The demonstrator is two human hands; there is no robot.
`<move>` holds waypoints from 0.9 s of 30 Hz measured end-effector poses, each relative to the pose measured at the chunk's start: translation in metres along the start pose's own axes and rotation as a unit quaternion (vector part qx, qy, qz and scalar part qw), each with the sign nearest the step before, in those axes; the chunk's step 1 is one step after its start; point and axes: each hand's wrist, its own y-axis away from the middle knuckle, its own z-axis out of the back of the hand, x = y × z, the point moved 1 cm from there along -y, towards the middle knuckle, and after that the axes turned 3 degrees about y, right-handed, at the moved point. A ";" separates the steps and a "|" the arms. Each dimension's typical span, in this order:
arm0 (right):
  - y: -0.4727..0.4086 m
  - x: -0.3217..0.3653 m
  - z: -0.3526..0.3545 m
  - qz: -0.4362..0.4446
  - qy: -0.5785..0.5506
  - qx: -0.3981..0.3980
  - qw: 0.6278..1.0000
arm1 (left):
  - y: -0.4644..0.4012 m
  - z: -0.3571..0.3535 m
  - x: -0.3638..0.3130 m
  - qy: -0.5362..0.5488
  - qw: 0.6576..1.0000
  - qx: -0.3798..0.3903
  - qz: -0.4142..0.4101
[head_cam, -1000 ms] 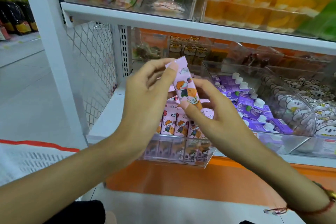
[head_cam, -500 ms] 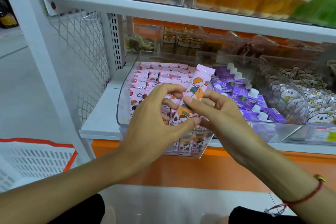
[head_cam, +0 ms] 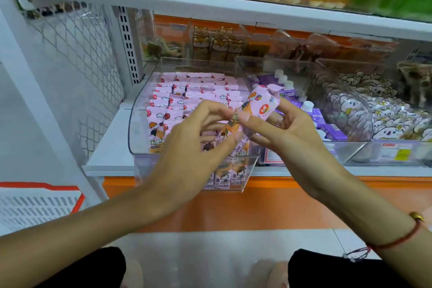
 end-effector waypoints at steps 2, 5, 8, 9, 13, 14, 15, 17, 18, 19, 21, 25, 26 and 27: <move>0.002 0.001 0.004 0.004 -0.005 -0.036 0.999 | -0.002 -0.007 -0.003 -0.031 0.999 0.002 -0.014; 0.003 0.003 0.009 0.000 -0.013 -0.088 0.996 | -0.004 -0.015 -0.007 -0.062 0.997 -0.011 -0.034; 0.002 0.003 0.011 0.000 -0.003 -0.094 0.996 | -0.003 -0.017 -0.008 -0.047 0.999 -0.007 -0.021; 0.003 0.003 0.010 -0.002 0.002 -0.084 0.996 | -0.003 -0.015 -0.007 -0.047 0.999 -0.006 -0.018; 0.001 0.005 0.009 -0.018 0.016 -0.023 0.999 | -0.008 -0.006 -0.005 0.017 0.999 0.008 0.047; -0.001 0.006 0.009 -0.019 0.019 -0.013 1.000 | -0.010 -0.003 -0.004 0.048 0.996 0.010 0.069; -0.002 0.006 0.009 -0.022 0.022 -0.008 0.999 | -0.011 0.000 -0.003 0.074 0.993 0.008 0.091; -0.004 0.005 0.010 -0.035 0.027 -0.011 0.999 | -0.012 0.005 -0.003 0.109 0.984 0.017 0.142; -0.005 0.004 0.011 -0.045 0.030 -0.015 0.998 | -0.011 0.007 -0.004 0.126 0.977 0.036 0.169; -0.006 0.002 0.011 -0.055 0.032 -0.017 0.998 | -0.010 0.009 -0.005 0.144 0.969 0.057 0.193; -0.006 0.000 0.011 -0.068 0.041 -0.013 0.997 | -0.007 0.009 -0.008 0.156 0.960 0.081 0.220; -0.007 -0.002 0.010 -0.052 0.048 -0.009 0.997 | -0.006 0.008 -0.008 0.146 0.961 0.083 0.219; -0.007 -0.003 0.009 -0.042 0.051 -0.008 0.998 | -0.005 0.009 -0.008 0.143 0.963 0.085 0.213; -0.007 -0.003 0.009 -0.033 0.054 -0.005 0.998 | -0.005 0.010 -0.007 0.142 0.964 0.090 0.204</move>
